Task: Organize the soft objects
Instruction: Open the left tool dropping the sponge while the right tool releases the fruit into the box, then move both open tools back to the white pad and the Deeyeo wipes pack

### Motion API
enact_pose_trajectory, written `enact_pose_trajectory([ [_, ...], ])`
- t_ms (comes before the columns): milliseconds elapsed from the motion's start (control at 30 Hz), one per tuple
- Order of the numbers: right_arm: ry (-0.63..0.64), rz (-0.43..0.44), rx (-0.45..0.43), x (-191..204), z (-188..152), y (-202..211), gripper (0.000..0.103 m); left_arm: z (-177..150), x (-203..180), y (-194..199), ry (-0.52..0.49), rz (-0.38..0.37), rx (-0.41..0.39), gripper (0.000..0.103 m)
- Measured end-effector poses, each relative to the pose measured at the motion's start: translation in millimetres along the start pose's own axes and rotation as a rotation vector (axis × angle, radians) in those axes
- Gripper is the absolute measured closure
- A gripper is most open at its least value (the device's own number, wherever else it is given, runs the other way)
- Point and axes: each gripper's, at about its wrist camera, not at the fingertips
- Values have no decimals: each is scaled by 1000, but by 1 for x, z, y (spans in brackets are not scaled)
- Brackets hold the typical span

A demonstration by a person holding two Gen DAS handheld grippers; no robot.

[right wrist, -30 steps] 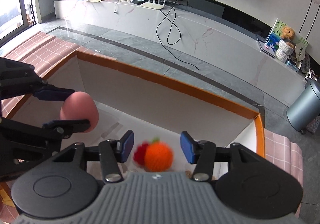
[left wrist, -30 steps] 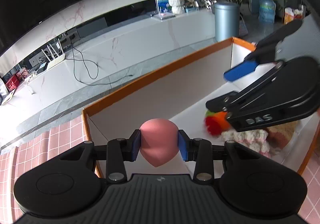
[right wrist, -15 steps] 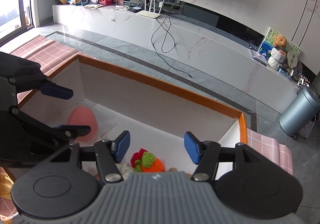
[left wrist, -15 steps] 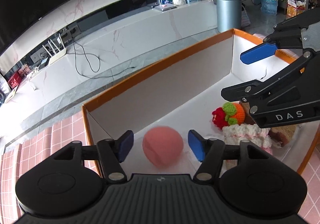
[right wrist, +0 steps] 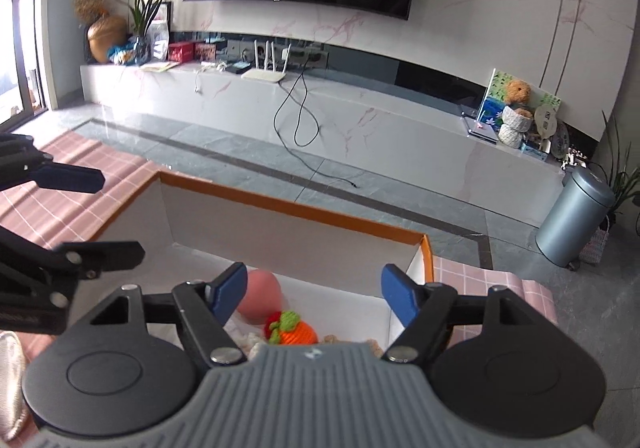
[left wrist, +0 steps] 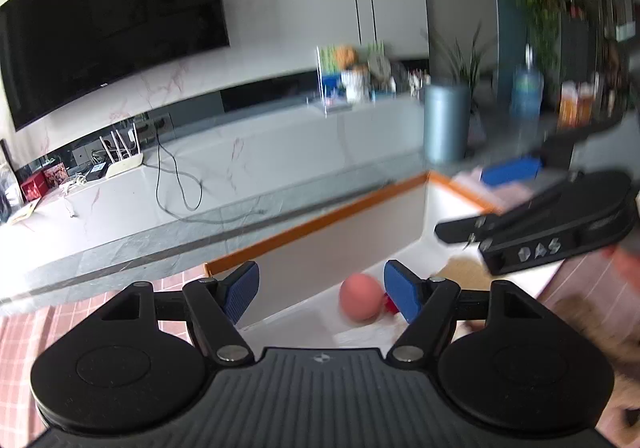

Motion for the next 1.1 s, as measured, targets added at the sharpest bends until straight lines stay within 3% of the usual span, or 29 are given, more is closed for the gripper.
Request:
enact_pose_trajectory([
  [233,-56,28,-81,17,-35,57,25,-21,-5,59,77,-21,-125,19],
  [433,-88,24,-121,42,-76,92,24,-54,-3,88,162,-43,-144,20],
  [767,-162,29,-48,91,-146,106,22,-124,13,95,318,-29,-59,23],
  [1100,-138,50,129,124,-185,72,19,-180,27,79,410,-31,81,27],
])
Point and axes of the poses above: each gripper's, at about its wrist camera, not at the fingertips, and y roughly against the way its jaws point, x to its left, z to its top, and after that the axes turned 8 degrees about x, right-handed
